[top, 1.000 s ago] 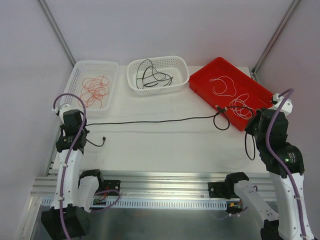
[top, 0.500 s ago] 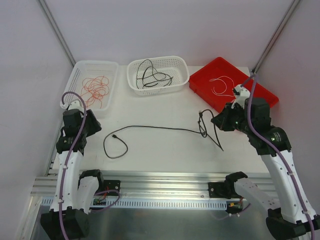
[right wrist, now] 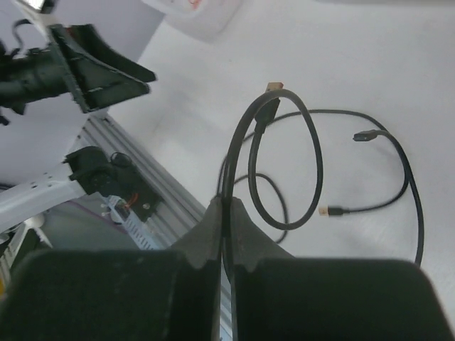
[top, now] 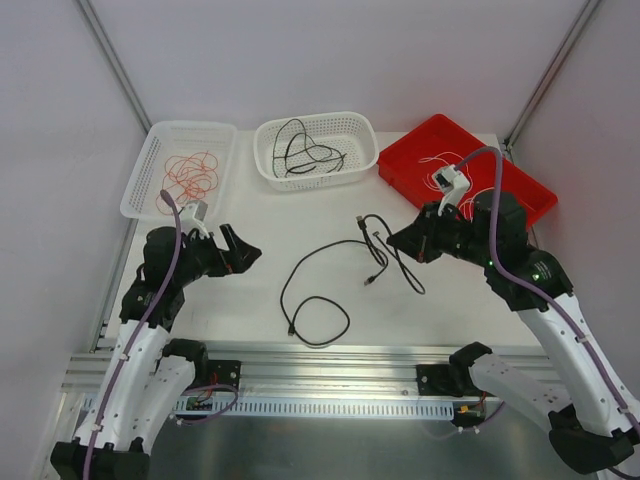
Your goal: Untangle the cables
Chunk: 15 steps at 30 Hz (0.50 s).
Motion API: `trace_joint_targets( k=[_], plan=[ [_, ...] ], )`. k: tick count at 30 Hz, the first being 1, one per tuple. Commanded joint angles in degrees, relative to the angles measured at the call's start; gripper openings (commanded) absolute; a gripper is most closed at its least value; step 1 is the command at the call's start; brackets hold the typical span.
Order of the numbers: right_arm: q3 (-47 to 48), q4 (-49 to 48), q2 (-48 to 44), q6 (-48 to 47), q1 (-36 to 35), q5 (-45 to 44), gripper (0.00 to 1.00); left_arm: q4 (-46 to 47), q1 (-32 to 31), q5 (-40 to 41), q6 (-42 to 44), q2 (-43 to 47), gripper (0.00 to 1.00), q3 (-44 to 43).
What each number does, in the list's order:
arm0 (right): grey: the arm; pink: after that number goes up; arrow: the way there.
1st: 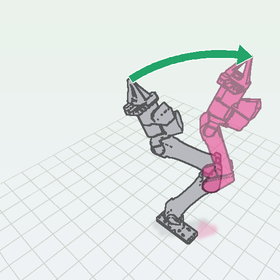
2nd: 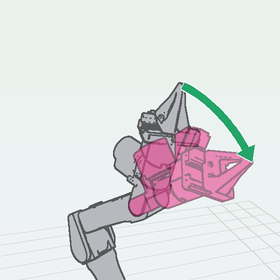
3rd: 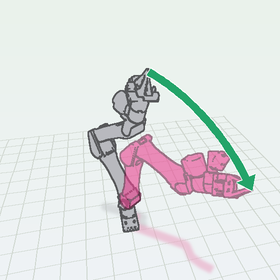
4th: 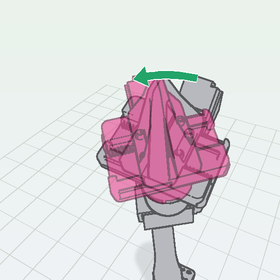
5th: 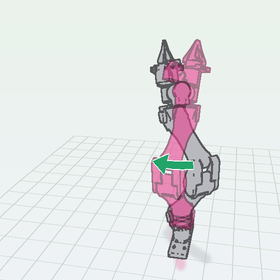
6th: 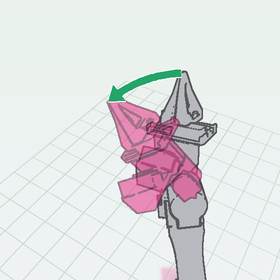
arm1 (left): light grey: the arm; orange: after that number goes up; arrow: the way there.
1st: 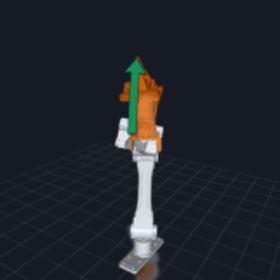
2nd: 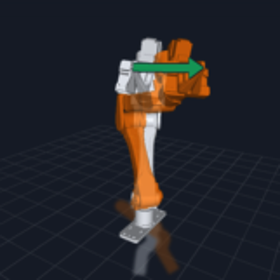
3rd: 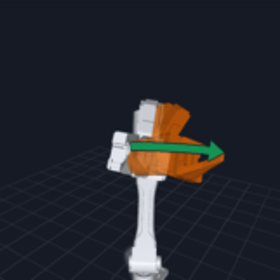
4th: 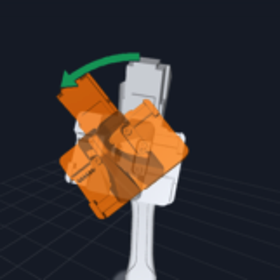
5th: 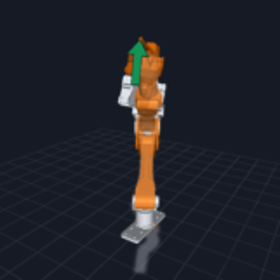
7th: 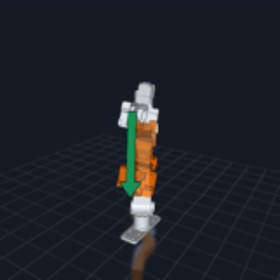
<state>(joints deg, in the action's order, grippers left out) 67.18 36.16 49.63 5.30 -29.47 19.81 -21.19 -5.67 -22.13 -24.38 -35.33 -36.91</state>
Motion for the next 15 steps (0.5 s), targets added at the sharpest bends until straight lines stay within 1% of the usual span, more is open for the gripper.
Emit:
trace_joint_targets(
  k=[1,3,4,8,10,11,15],
  plan=[
    [3.6,-11.7,-1.1,3.6,-0.3,10.1,0.01,7.1,-4.7,-3.3,-6.0,-2.0,0.97,0.8],
    [5.5,-14.0,-0.6,4.8,-0.4,12.5,0.01,9.3,-6.8,-3.4,-8.5,-2.7,0.97,1.4],
    [6.2,-14.3,-0.4,5.2,-0.3,12.4,0.01,11.9,-9.6,-3.3,-9.2,-3.5,0.97,1.6],
    [8.4,-11.7,0.8,4.4,-0.4,9.2,0.01,16.2,-16.0,-0.8,-11.8,-4.9,0.97,1.8],
    [7.6,-12.7,1.3,5.0,-0.4,9.3,0.01,17.9,-18.3,1.0,-12.3,-4.9,0.97,1.8],
    [7.1,-13.2,1.5,5.4,-0.4,9.6,0.01,19.9,-20.8,1.6,-12.2,-5.0,0.97,1.9],
    [4.7,-15.7,2.4,6.3,-1.4,11.6,0.01,23.6,-26.6,4.1,-11.8,-6.2,0.98,1.0]
  ],
)
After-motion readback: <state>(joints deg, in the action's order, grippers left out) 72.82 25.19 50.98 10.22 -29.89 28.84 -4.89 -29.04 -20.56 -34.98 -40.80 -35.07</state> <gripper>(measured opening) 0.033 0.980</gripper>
